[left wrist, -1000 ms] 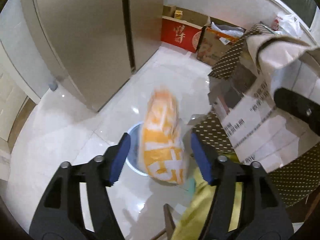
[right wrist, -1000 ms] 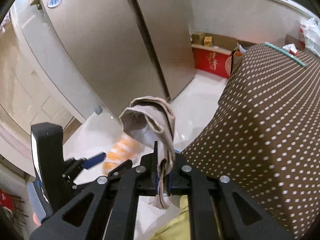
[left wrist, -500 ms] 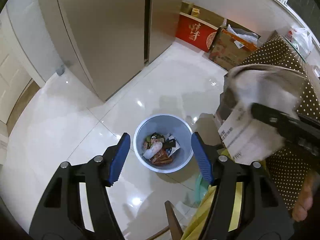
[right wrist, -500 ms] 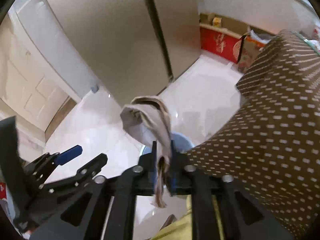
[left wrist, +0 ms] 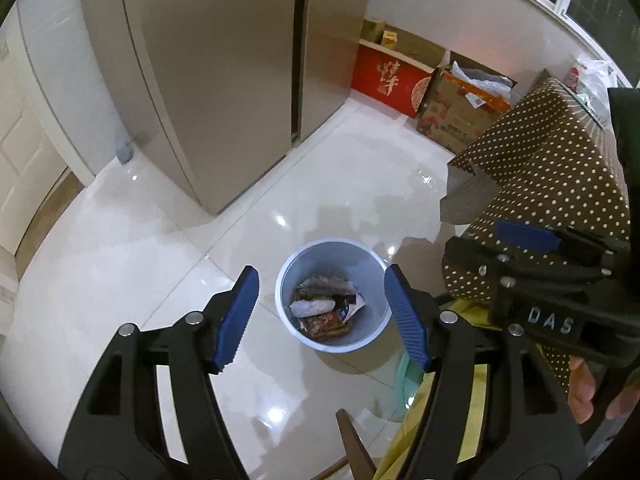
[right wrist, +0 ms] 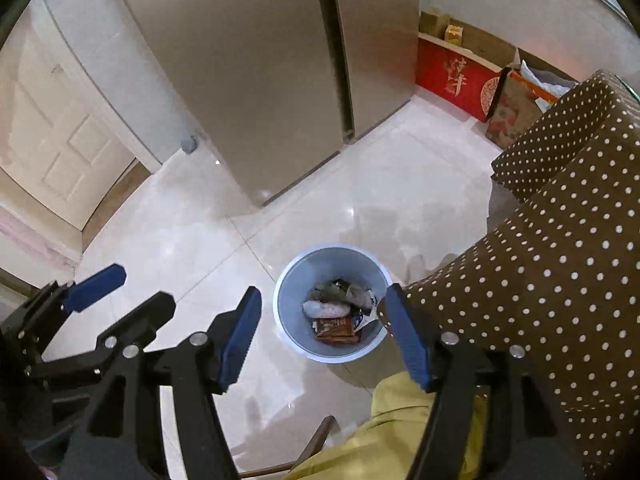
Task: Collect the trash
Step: 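Move both tools back over the table toward the teal strip and red packet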
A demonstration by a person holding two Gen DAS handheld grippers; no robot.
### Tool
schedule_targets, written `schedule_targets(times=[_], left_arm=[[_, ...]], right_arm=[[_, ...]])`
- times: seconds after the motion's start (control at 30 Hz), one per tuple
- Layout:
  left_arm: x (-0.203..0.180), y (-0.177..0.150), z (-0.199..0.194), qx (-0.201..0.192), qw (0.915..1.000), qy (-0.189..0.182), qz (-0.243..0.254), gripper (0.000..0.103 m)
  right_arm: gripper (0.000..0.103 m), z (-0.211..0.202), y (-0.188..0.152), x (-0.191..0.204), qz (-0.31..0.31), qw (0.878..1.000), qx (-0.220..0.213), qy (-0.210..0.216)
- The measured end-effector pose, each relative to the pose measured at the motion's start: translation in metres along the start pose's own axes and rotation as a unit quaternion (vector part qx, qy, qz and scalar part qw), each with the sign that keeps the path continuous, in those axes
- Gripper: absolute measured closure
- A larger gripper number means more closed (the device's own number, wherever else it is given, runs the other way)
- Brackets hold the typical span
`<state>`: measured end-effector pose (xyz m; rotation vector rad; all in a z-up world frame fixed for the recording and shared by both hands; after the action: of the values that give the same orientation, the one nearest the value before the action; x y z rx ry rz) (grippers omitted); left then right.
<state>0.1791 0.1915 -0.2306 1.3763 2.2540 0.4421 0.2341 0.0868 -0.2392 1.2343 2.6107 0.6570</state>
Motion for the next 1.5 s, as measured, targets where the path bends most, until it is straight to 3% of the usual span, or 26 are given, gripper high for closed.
schedule_targets(times=[0.27, 0.6, 0.93, 1.07, 1.17, 1.3, 1.5], left_arm=[[-0.025, 0.004, -0.022, -0.023, 0.9992, -0.023, 0.021, 0.035], [-0.099, 0.012, -0.05, -0.048, 0.9929, -0.088, 0.063, 0.034], [-0.201, 0.014, -0.068, -0.064, 0.9759, -0.152, 0.144, 0.033], [-0.244, 0.015, -0.068, -0.059, 0.9675, -0.18, 0.168, 0.023], [-0.284, 0.019, -0.064, -0.052, 0.9609, -0.197, 0.188, 0.022], [-0.327, 0.032, -0.049, -0.035, 0.9622, -0.204, 0.177, 0.022], [-0.384, 0.066, -0.007, -0.007, 0.9744, -0.189, 0.121, 0.02]], right_arm=[[0.039, -0.045, -0.006, -0.021, 0.013, 0.999, -0.039, -0.019], [0.039, -0.115, -0.022, -0.083, 0.04, 0.992, -0.09, -0.072], [0.039, -0.169, -0.058, -0.164, 0.113, 0.978, -0.115, -0.134], [0.039, -0.188, -0.072, -0.203, 0.14, 0.97, -0.118, -0.159], [0.035, -0.199, -0.076, -0.232, 0.153, 0.966, -0.12, -0.168], [0.029, -0.213, -0.065, -0.275, 0.154, 0.961, -0.119, -0.199], [0.022, -0.204, -0.025, -0.351, 0.154, 0.96, -0.099, -0.212]])
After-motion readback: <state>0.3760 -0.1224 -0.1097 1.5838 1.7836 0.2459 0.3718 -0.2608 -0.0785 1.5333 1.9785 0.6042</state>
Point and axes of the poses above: each gripper's, at about its wrist camera, not at the fingertips, and z roughly the way its jaws point, x to its left, y to its top, the point moved 2 cm from there along z, roughly the way its jaws point, and after that the axes turned 15 degrees about -z, right-handed, at the moved point
